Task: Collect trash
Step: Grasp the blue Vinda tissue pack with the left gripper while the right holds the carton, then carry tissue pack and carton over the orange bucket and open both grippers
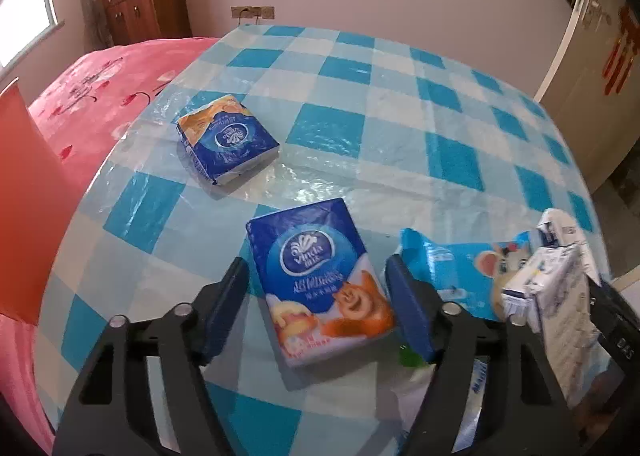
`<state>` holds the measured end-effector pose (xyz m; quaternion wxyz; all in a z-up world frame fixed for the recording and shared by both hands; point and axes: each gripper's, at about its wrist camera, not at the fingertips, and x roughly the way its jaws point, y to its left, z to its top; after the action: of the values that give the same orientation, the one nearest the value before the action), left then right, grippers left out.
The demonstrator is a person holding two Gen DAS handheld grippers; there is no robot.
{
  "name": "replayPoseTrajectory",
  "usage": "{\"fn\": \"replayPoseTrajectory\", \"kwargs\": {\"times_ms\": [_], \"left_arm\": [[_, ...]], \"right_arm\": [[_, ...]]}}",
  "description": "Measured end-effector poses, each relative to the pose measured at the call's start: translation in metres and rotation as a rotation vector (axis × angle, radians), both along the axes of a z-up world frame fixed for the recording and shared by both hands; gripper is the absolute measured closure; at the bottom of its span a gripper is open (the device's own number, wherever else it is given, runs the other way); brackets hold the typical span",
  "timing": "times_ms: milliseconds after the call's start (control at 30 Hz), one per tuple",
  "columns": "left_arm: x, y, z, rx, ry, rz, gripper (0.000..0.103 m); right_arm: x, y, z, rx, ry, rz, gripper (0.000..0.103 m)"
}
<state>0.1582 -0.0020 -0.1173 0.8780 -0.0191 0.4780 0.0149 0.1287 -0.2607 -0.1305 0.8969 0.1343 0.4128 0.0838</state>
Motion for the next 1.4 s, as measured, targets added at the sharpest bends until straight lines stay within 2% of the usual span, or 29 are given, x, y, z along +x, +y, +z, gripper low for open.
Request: {"fn": "replayPoseTrajectory", "kwargs": {"times_ms": [133,233,300,500,800,1233,1400], "left_arm": [[0.007,0.007,-0.001,-0.017,0.018,0.028,0.043],[0.008,0.008,-0.002,0.006,0.014,0.038,0.049],[0.007,0.009,-0.002,-0.002,0.008,0.04,0.05],[0.001,0.015,-0.003,0.002,-0.007,0.036,0.05],[-0.01,0.033,-0.002,-0.04,-0.045,0.012,0.051],[-0.022,0.037,0.001,-0.017,-0.092,-0.079,0.051],[-0.027,0.035,0.008,0.032,-0.122,-0.107,0.051]], "right_arm": [[0.002,0.006,-0.001,-0.027,-0.004,0.011,0.031],[0.003,0.004,-0.001,-0.019,-0.004,0.011,0.034],[0.004,0.006,-0.001,-0.031,-0.002,0.012,0.04],[0.007,0.009,-0.001,-0.037,-0.003,0.034,0.04],[0.005,0.01,0.002,-0.025,-0.019,0.053,0.04],[-0.002,-0.001,0.01,-0.043,-0.068,-0.062,0.04],[-0.007,-0.009,0.02,-0.044,-0.094,-0.115,0.04]]}}
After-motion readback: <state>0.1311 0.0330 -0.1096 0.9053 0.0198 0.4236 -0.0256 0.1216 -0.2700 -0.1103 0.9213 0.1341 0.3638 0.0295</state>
